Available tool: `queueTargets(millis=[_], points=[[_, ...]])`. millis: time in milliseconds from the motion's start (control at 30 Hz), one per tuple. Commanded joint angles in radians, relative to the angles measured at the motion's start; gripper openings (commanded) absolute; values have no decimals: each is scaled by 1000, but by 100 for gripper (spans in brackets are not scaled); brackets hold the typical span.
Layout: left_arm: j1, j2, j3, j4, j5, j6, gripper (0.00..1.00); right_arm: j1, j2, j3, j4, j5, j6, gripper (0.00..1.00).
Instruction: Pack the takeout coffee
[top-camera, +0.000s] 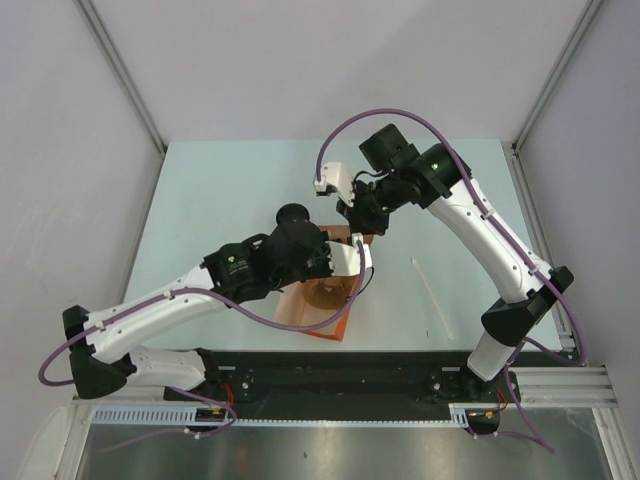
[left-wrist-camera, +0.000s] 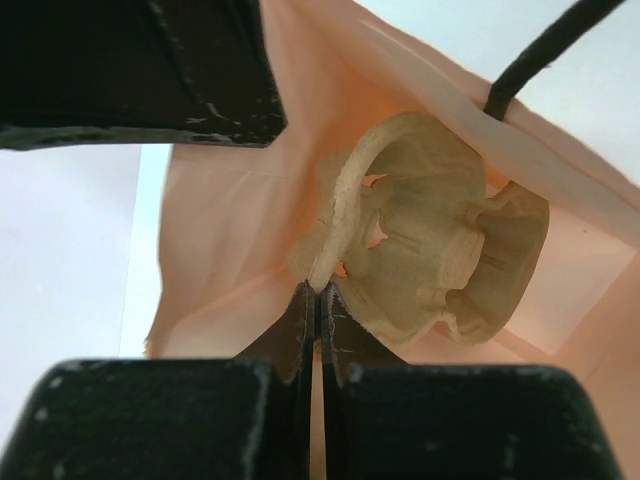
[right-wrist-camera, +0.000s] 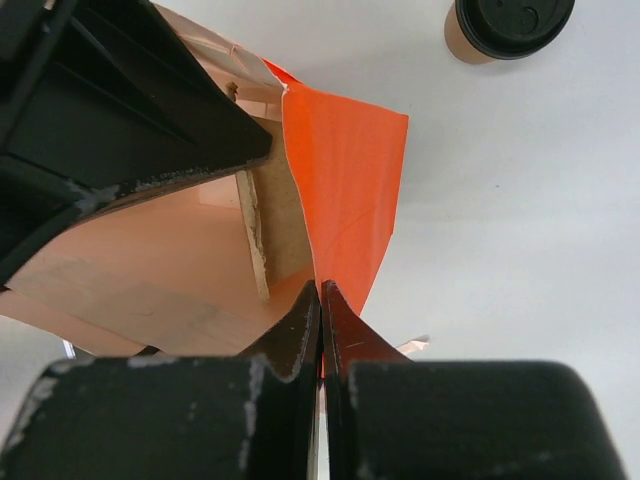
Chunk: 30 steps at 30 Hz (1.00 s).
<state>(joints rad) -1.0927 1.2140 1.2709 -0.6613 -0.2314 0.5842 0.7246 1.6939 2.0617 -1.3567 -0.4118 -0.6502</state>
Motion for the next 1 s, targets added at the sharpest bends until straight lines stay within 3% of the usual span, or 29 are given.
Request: queueTargets(millis=[0,800,967], points=[[-9,13,-24,29,-3,26,0,6,-10,8,-56,-42,-20,0],[-7,85,-84,-47,70,-29,0,-10,-17,-28,-44,-70,-57,0],[-7,76,-41,-37,49,-37,19,-16,-23,-49,-45,-76,-66,0]])
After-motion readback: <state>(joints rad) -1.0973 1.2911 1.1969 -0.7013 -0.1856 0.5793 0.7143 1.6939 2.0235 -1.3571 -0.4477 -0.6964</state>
